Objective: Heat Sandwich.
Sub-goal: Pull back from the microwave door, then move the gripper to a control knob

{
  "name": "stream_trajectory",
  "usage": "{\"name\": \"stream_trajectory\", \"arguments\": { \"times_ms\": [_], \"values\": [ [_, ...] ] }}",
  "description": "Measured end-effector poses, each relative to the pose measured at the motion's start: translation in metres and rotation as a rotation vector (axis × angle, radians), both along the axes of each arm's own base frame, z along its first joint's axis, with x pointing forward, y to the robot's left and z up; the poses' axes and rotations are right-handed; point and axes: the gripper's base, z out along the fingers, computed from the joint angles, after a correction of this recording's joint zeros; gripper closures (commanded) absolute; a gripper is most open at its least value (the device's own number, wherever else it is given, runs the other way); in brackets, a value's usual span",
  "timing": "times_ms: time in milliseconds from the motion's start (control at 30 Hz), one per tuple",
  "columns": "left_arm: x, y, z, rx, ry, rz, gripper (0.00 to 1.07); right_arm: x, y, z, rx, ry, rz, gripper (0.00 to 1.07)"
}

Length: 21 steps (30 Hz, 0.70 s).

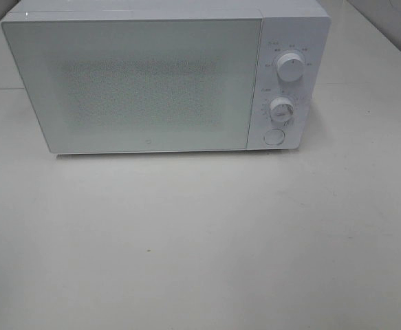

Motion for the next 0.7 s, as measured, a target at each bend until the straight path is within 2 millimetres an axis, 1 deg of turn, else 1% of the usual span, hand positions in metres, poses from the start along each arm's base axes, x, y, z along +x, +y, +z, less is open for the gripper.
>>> {"name": "stream_trajectory", "arguments": {
  "times_ms": [700],
  "values": [
    [-0.0003, -0.0005, 0.0000, -0.005, -0.002, -0.003, 0.08, 0.0000, 0.0000, 0.0000, 0.000, 0.000, 0.000, 0.34]
  ]
}}
